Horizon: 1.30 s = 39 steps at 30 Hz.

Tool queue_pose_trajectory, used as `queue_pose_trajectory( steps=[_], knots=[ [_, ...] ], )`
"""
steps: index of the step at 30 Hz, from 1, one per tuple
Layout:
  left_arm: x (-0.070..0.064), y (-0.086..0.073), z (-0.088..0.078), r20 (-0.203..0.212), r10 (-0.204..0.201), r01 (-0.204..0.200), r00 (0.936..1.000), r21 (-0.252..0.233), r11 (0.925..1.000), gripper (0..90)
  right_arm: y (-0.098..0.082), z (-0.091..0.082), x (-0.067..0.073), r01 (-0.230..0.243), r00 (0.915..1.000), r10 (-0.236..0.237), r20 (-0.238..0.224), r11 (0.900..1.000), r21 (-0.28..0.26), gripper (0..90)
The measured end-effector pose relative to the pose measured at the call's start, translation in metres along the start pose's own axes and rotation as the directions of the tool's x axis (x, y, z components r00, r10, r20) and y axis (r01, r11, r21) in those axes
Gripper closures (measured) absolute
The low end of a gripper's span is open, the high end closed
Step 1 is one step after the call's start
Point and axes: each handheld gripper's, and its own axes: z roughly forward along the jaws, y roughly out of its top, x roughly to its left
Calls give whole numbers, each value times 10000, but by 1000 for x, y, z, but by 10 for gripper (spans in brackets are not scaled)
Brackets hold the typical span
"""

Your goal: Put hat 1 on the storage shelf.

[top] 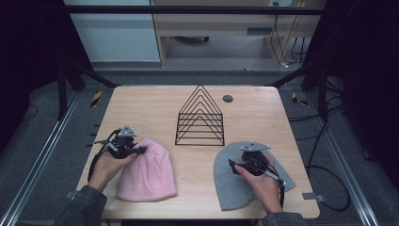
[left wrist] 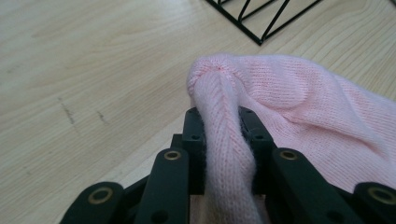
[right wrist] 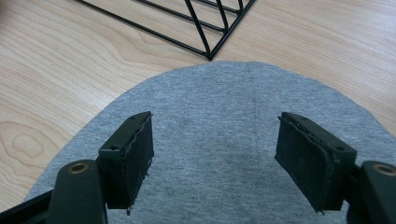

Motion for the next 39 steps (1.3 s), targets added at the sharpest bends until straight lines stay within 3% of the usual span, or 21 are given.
queue_pose_trajectory(
  steps=[6, 16, 19, 23, 24, 27, 31, 35, 39],
  knots=[
    [1, 0, -19, -85, -146, 137, 9999, -941, 9955, 755, 0, 1, 2, 38, 10000, -38, -2, 10000, 28, 265],
    [-6, 4, -34, -25, -82, 77, 10000, -1758, 9844, 760, 0, 2, 3, 122, 9999, -122, -12, 9999, 34, 252],
    [-13, 13, -47, -84, 126, -141, 9999, -2197, 9755, 761, 2, -2, 5, -34, 9997, 29, -245, 9998, -205, 246],
    [-21, 23, -57, -136, 369, -392, 9992, -2452, 9687, 761, 9, -5, 6, 119, 9981, -140, -596, 9993, -352, 245],
    [-26, 31, -64, -231, 612, -651, 9979, -2592, 9636, 762, 18, -10, 9, 119, 9957, -168, -909, 9985, -542, 257],
    [-34, 45, -74, -372, 948, -1015, 9948, -2795, 9548, 762, 29, -17, 21, 517, 9906, -624, -1215, 9947, -892, 269],
    [-36, 61, -81, -653, 1352, -1480, 9887, -2741, 9502, 764, 46, -23, 42, 1210, 9776, -1372, -1595, 9869, -1068, 296],
    [-35, 73, -89, -724, 1308, -1464, 9888, -2908, 9455, 764, 60, -24, 58, 1611, 9672, -1808, -1787, 9797, -1194, 331],
    [-37, 86, -102, -737, 1297, -1467, 9888, -3218, 9354, 763, 75, -20, 74, 2004, 9545, -2251, -1955, 9699, -1385, 380]
  ],
)
